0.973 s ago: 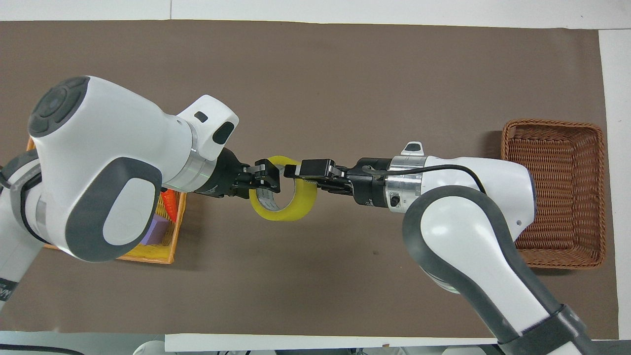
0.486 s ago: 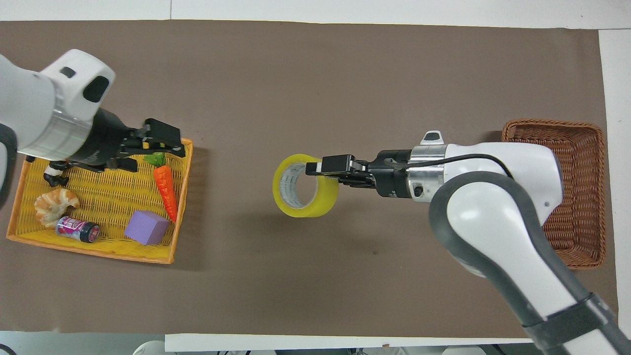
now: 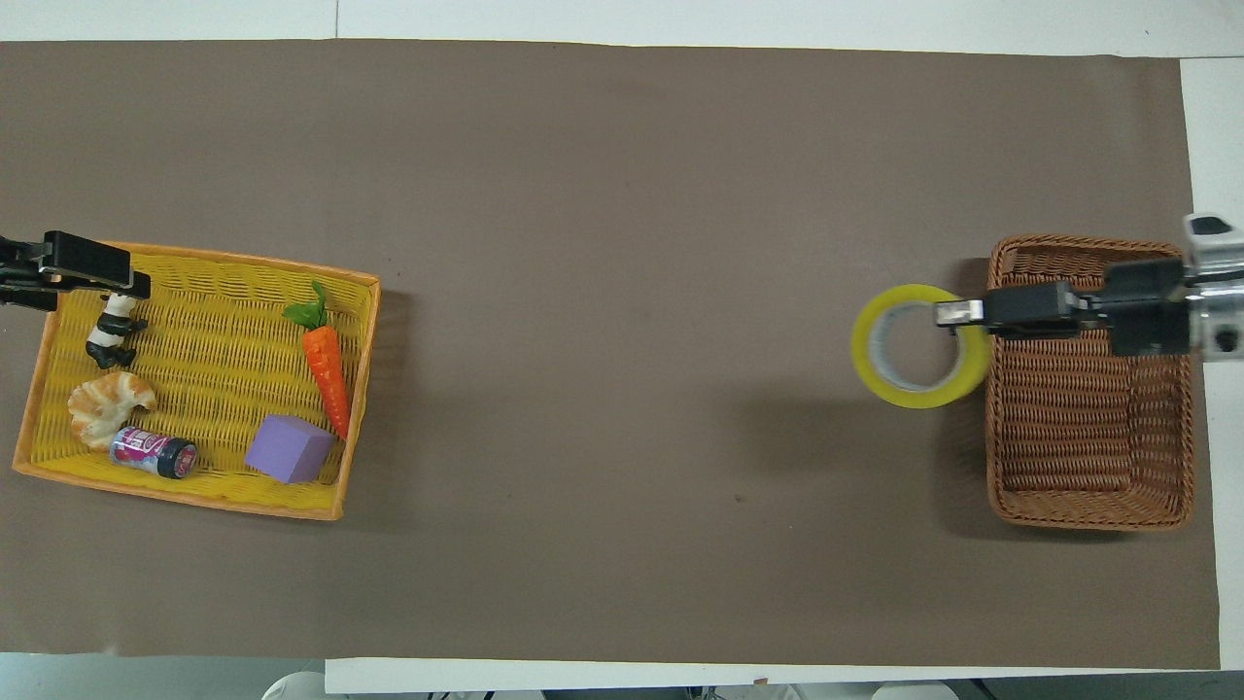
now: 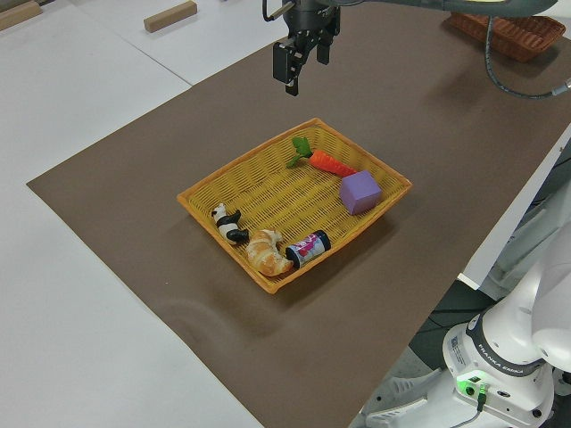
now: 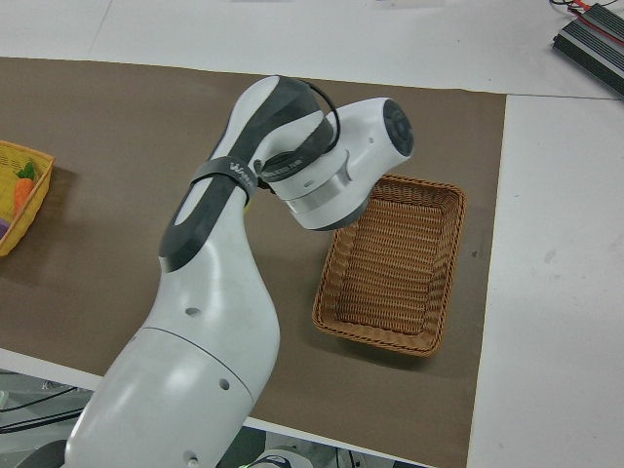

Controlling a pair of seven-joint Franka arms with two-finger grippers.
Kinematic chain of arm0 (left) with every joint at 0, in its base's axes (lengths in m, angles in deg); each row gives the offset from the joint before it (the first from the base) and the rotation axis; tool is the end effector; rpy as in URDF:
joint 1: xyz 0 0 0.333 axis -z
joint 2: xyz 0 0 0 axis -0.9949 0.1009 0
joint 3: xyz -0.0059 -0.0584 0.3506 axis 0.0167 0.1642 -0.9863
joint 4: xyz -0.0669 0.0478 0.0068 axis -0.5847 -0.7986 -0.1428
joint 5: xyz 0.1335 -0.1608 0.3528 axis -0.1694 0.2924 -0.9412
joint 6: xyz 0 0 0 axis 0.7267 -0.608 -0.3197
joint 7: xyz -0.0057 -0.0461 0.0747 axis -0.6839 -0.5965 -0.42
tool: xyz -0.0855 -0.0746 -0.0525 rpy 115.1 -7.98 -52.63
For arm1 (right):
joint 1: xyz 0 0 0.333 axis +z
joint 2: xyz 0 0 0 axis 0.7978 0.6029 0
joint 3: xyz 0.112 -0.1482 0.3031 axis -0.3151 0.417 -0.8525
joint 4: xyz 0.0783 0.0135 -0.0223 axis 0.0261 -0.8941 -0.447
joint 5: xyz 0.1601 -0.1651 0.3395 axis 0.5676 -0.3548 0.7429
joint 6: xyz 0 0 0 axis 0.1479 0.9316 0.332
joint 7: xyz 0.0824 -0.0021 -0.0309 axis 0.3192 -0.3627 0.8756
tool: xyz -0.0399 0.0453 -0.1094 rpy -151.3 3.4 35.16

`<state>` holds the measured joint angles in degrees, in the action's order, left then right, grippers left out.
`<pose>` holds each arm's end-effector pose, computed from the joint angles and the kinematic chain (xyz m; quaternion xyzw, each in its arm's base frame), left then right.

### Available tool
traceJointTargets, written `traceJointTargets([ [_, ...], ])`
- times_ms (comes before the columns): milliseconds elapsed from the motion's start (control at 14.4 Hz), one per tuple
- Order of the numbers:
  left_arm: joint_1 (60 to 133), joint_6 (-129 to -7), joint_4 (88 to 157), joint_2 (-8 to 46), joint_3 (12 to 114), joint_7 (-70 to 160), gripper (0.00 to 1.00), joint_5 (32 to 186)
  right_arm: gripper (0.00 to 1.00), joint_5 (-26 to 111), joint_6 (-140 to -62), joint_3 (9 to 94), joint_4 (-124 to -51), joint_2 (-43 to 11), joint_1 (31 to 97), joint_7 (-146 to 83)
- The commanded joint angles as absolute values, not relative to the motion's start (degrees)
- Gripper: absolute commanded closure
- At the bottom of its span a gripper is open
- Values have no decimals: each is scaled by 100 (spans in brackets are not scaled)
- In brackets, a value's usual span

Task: Move tape to another basket
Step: 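Carry the tape with the right gripper into the wicker basket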

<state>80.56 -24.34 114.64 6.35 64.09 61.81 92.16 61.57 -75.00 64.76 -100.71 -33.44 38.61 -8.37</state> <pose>0.5522 -0.0229 0.5871 0.9971 -0.0070 -0.0309 0.0698 0.5177 -0.0923 0.4854 -0.8932 0.0098 -0.0083 0.4495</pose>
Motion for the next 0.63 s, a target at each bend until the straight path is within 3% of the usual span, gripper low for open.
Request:
traceJointTargets([
  [0, 7937, -2425, 11501, 598, 6485, 6241, 0, 9093, 100, 5534, -6792, 6379, -9110, -2379, 2965, 157],
  [278, 7937, -2417, 11492, 589, 6485, 6241, 0, 9102, 100, 5391, -6589, 6379, -8951, -1634, 2270, 1097],
  [556, 7929, -2390, 11501, 581, 6476, 6241, 0, 9093, 100, 5225, -6642, 6379, -8960, -1411, 2067, 1496],
])
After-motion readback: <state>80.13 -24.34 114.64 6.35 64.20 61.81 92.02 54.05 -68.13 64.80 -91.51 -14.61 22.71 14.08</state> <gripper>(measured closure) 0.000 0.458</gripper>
